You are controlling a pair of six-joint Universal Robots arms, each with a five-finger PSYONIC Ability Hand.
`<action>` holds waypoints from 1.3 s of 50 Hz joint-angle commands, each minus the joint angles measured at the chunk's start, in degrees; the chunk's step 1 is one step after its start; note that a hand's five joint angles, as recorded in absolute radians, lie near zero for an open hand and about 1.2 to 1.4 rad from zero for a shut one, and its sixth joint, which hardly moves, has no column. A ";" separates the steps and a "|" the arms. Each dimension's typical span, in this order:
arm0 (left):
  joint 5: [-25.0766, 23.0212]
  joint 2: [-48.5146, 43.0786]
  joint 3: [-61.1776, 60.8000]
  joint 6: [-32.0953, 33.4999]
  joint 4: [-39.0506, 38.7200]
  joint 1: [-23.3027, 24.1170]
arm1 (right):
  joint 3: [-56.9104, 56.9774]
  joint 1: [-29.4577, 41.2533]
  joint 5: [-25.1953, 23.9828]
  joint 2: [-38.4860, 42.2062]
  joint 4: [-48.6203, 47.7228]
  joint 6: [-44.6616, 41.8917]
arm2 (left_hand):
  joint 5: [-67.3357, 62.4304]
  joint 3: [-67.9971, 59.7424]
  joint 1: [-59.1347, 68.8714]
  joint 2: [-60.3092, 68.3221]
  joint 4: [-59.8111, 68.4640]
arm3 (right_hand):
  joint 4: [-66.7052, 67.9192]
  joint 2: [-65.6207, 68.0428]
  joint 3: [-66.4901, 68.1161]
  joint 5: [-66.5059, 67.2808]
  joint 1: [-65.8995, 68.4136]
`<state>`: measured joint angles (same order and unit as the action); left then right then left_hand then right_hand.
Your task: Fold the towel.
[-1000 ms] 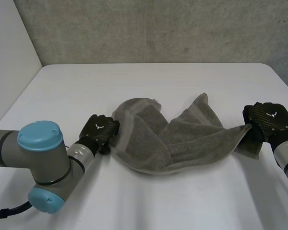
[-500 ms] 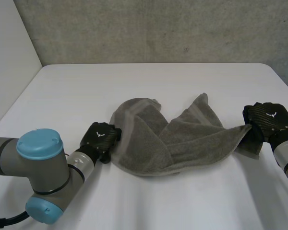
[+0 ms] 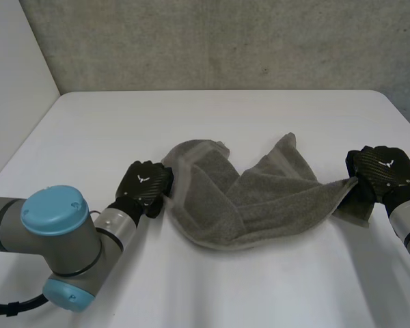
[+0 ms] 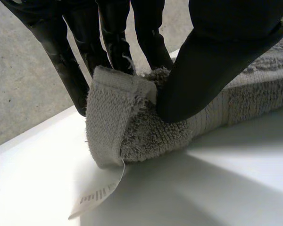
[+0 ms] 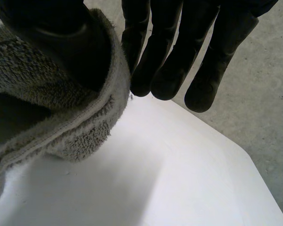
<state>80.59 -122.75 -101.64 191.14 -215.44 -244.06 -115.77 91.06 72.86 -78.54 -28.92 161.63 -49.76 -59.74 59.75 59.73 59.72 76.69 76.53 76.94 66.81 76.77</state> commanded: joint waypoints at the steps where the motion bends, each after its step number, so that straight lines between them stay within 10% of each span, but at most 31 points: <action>1: -0.35 -0.56 -0.93 0.11 0.37 0.08 | -0.07 0.00 0.00 -0.03 0.00 0.00 | 5.13 5.11 -5.13 -5.10 -5.09 | 3.31 3.47 3.06 3.19 3.23; 25: 1.14 9.77 -0.13 2.22 0.29 -0.54 | 1.69 0.09 0.53 -3.90 0.35 -0.09 | -20.24 -20.26 20.25 20.27 20.28 | 3.31 3.47 3.06 3.19 3.23; 41: 6.51 40.57 -0.58 -4.46 9.86 -2.03 | 32.10 -0.18 -3.16 -21.83 36.03 -0.44 | -20.24 -20.26 20.25 20.27 20.28 | 3.31 3.47 3.06 3.19 3.23; 51: 6.77 38.13 -0.58 -4.20 15.66 -3.96 | 44.75 0.26 -8.71 -7.35 68.35 -23.16 | -20.24 -20.26 20.25 20.27 20.28 | 3.31 3.47 3.06 3.19 3.23; 65: 6.95 10.69 15.86 4.51 16.11 -6.34 | 64.22 12.82 8.85 16.47 56.38 -27.69 | -20.24 -20.26 20.25 20.27 20.28 | 3.31 3.47 3.06 3.19 3.23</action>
<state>87.29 -104.08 -94.55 192.52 -199.05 -250.47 -64.28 98.15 72.97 -70.98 38.15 132.98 -58.69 -69.66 67.81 69.70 69.80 77.20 76.53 77.07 66.91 76.85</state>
